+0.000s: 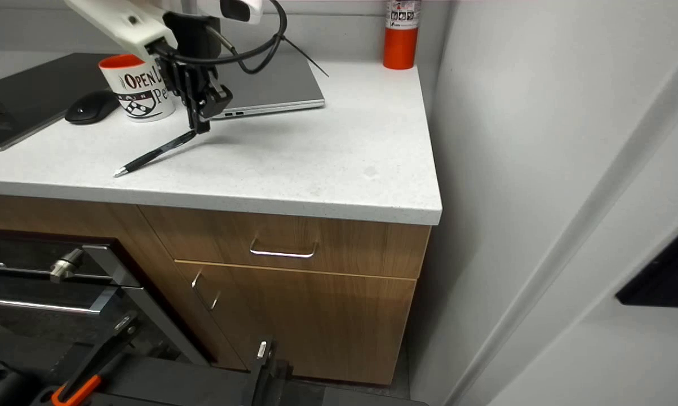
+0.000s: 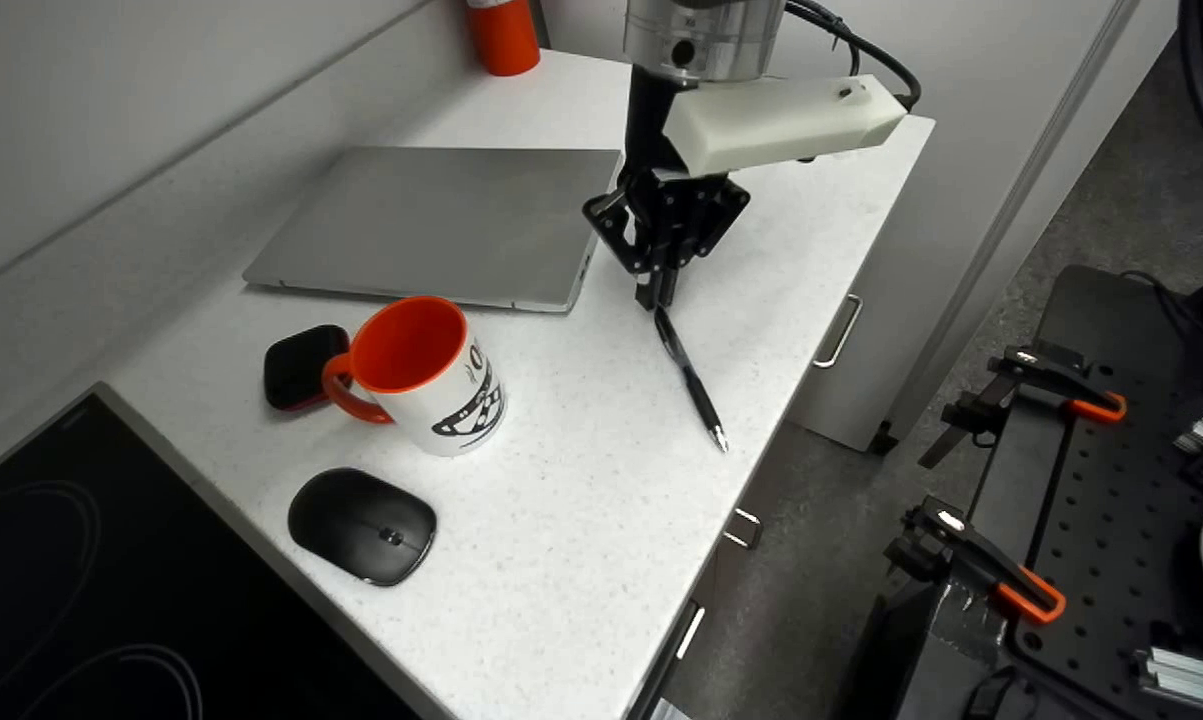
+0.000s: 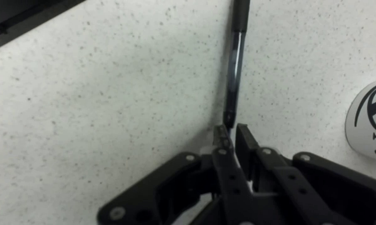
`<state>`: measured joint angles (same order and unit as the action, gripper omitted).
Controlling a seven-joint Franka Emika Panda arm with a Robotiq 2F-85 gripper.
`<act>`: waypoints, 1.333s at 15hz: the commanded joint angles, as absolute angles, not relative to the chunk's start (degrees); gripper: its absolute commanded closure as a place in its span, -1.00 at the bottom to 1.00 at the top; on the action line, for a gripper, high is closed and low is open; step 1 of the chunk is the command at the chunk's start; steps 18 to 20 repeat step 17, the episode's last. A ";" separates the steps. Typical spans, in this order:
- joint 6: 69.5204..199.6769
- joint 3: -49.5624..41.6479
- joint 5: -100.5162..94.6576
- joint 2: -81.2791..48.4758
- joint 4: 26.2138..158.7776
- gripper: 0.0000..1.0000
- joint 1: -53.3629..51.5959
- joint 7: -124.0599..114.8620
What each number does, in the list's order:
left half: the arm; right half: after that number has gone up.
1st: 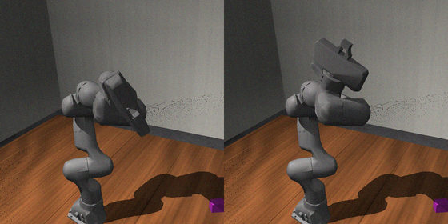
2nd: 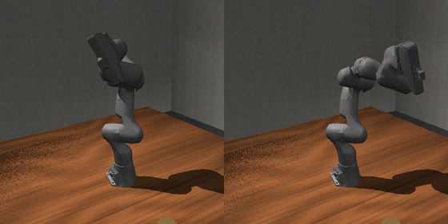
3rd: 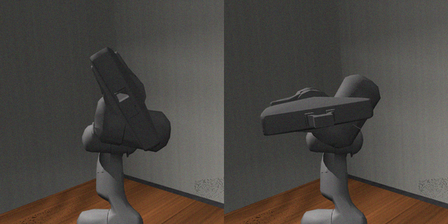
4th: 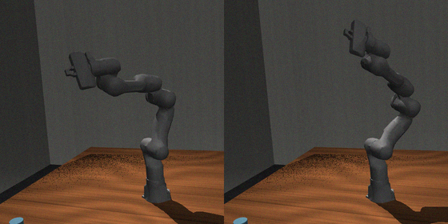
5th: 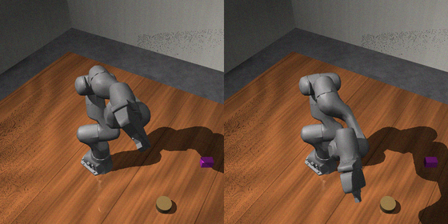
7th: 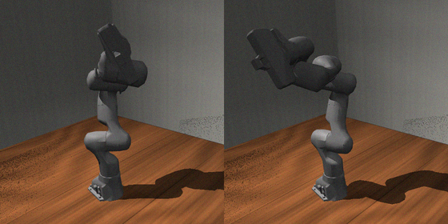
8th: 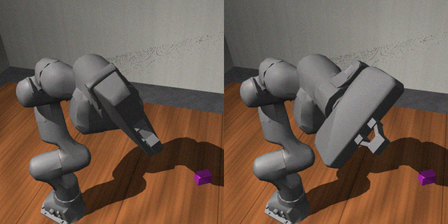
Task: Pick up the pen from the white cup and place it on the table.
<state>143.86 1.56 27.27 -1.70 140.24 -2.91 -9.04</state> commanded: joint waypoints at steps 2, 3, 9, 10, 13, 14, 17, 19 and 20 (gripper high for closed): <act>144.42 1.46 25.98 -2.79 137.01 0.16 -2.29 -13.43; 144.61 1.36 25.51 -2.58 136.68 -0.04 -2.27 -14.15; 143.80 0.89 25.28 -1.94 135.07 -1.00 -2.03 -15.24; 143.50 0.83 25.16 -1.91 134.90 -1.00 -2.00 -15.18; 143.55 1.16 27.06 -2.22 135.15 -1.00 -2.19 -13.23; 143.55 1.16 27.06 -2.22 135.09 -1.00 -2.19 -13.23; 143.54 1.16 27.06 -2.22 135.07 -1.00 -2.19 -13.23; 143.54 1.16 27.06 -2.22 135.07 -1.00 -2.19 -13.23; 143.54 1.16 27.06 -2.22 135.07 -1.00 -2.19 -13.23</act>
